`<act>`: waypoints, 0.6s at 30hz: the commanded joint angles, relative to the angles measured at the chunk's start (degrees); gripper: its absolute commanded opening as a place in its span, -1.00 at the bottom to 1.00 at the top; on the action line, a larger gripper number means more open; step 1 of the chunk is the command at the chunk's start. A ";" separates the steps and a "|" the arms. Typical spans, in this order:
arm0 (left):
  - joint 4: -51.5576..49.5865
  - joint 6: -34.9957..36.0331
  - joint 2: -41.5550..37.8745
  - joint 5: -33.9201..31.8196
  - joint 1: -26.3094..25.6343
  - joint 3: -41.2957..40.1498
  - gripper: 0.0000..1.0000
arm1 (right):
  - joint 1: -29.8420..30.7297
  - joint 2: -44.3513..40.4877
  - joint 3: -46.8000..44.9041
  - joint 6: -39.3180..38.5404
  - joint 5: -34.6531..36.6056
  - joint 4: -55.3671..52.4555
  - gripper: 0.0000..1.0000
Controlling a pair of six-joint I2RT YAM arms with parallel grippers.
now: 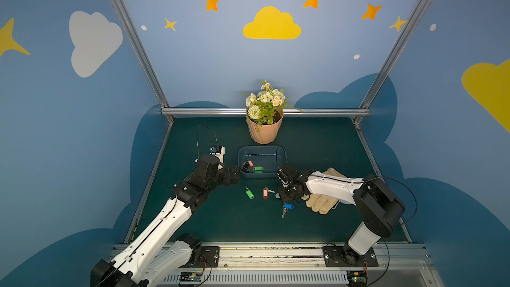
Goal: Take the keys out of the storage box
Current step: Adjust the key at the center of the board.
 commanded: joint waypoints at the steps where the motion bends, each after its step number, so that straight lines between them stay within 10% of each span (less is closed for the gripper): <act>1: -0.38 0.08 -0.82 -0.39 0.17 -0.32 1.00 | -0.40 1.86 1.79 -0.45 0.86 -0.14 -0.66; 8: -0.37 0.09 -0.93 -0.48 0.17 -0.31 1.00 | -0.47 -3.20 4.30 -3.30 3.08 -4.04 -0.59; 18: 1.19 -1.28 -0.90 2.23 0.30 -0.65 1.00 | -0.61 -11.52 11.15 -3.72 5.53 -2.20 0.14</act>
